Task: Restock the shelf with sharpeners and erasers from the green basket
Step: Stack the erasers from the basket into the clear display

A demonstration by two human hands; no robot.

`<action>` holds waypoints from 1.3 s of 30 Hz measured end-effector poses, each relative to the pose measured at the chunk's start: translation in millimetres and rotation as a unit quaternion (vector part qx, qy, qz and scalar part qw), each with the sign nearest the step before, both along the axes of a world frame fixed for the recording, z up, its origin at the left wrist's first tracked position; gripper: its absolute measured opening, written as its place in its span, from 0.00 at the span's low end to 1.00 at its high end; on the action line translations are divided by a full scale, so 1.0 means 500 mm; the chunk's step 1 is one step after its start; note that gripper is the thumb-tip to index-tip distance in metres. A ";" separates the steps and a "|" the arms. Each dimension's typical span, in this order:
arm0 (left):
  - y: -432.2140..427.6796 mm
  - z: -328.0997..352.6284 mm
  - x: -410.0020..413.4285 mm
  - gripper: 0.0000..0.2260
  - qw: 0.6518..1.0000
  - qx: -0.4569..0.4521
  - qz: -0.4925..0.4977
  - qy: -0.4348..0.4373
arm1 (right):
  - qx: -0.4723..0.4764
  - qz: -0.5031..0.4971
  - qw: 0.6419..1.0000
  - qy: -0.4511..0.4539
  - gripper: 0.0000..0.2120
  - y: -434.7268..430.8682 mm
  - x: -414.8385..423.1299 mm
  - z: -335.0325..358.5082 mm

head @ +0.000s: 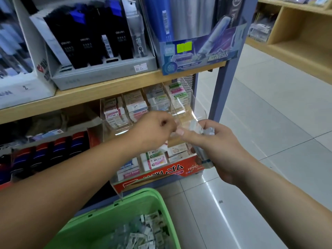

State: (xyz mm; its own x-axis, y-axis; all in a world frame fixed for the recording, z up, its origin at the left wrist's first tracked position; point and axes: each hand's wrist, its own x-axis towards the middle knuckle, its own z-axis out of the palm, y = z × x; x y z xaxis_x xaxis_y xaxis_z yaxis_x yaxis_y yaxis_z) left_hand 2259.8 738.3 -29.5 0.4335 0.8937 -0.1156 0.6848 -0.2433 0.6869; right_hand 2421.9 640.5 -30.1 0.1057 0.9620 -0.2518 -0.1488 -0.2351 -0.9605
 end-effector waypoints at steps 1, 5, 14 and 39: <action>-0.003 0.003 -0.008 0.15 0.998 -0.036 0.027 -0.037 | 0.000 0.016 1.000 -0.005 0.09 0.001 -0.003 0.000; -0.022 0.022 -0.037 0.17 0.971 -0.179 0.072 -0.143 | -0.006 0.058 0.998 -0.007 0.09 0.003 -0.020 0.001; -0.030 0.044 -0.107 0.14 0.923 -0.275 0.080 -0.259 | 0.007 0.036 0.998 -0.043 0.11 0.009 -0.037 -0.001; -0.040 0.025 -0.138 0.13 0.972 -0.143 0.076 -0.171 | -0.022 0.066 0.997 -0.022 0.14 0.025 -0.084 0.003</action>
State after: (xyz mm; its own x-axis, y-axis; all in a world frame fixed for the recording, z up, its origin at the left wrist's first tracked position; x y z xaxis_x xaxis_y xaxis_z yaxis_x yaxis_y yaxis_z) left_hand 2191.0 718.3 -17.1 0.3563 0.9028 -0.2408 0.4173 0.0768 0.9055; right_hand 2379.8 652.8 -28.4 -0.0085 0.9567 -0.2911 -0.0720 -0.2910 -0.9540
